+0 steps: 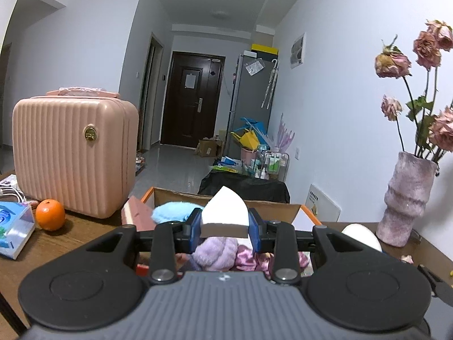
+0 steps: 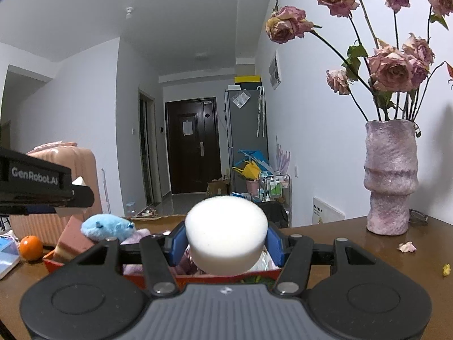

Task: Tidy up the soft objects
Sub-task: 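Carry the wedge sponge and foam cylinder over the red box with both tools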

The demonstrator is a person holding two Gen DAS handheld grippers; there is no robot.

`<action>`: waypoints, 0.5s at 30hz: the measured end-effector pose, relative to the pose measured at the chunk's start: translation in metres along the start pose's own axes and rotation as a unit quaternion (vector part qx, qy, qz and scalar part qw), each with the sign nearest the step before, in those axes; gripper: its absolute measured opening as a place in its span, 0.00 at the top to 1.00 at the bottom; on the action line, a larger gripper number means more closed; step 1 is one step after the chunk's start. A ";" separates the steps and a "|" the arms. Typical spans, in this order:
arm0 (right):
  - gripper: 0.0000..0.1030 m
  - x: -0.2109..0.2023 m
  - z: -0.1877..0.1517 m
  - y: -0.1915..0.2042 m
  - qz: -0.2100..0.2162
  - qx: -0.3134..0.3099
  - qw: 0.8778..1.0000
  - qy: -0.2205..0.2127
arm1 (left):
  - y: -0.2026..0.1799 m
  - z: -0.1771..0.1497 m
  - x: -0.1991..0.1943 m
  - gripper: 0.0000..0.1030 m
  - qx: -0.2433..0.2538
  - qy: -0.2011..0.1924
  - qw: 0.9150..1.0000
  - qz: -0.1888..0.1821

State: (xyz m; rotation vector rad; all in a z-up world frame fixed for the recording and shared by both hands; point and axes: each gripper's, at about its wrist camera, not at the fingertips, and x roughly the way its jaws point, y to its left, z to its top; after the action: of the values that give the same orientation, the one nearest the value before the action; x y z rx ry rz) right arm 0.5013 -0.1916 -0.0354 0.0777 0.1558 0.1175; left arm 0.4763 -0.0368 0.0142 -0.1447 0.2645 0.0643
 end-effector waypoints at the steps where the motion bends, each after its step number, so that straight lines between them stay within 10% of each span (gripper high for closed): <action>1: 0.45 0.005 0.001 0.000 0.000 0.001 1.000 0.000 | 0.000 0.001 0.004 0.67 -0.002 0.000 1.000 0.001; 15: 0.45 0.067 0.009 -0.005 -0.005 -0.004 1.000 -0.003 | 0.000 0.018 0.067 0.67 -0.007 -0.005 1.000 0.012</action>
State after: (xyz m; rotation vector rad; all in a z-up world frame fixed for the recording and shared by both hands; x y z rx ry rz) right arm 0.5685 -0.1887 -0.0374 0.0699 0.1503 0.1087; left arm 0.5456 -0.0309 0.0138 -0.1558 0.2555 0.0898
